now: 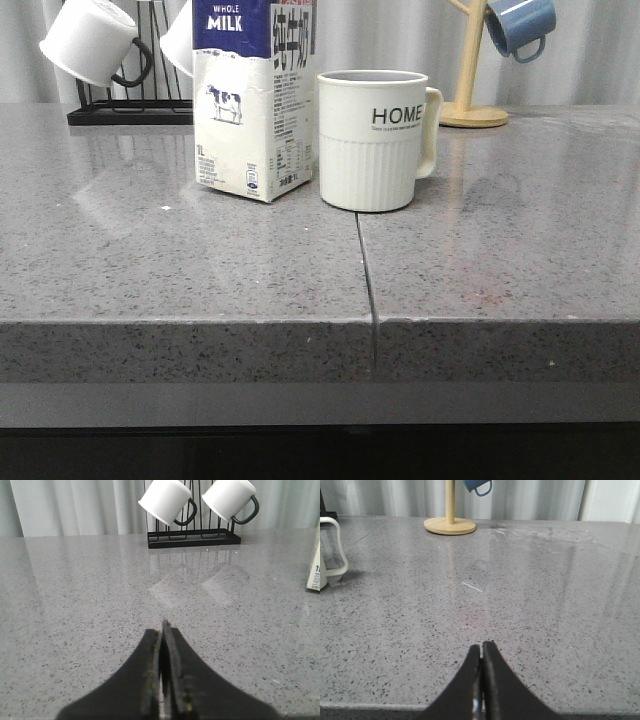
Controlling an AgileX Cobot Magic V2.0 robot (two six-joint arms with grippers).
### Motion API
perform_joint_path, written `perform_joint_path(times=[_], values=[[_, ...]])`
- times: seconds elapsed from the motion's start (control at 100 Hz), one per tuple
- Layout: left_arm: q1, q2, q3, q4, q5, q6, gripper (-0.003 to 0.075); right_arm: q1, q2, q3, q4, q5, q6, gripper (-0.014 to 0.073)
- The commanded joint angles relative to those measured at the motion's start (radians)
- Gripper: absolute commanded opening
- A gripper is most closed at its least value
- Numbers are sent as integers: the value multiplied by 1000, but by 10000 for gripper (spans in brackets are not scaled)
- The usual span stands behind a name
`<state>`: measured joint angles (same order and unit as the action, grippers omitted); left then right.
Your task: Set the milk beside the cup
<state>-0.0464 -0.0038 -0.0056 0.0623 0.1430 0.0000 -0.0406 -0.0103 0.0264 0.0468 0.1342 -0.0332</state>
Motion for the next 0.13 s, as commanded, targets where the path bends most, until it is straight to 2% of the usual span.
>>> perform_joint_path(times=[0.0, 0.12], values=[[2, -31, 45, -9, -80, 0, -20, -4, -18, -8, -11, -74, -3, -66], [2, -31, 45, -9, -80, 0, -20, -4, -18, -8, -11, -74, -3, -66]])
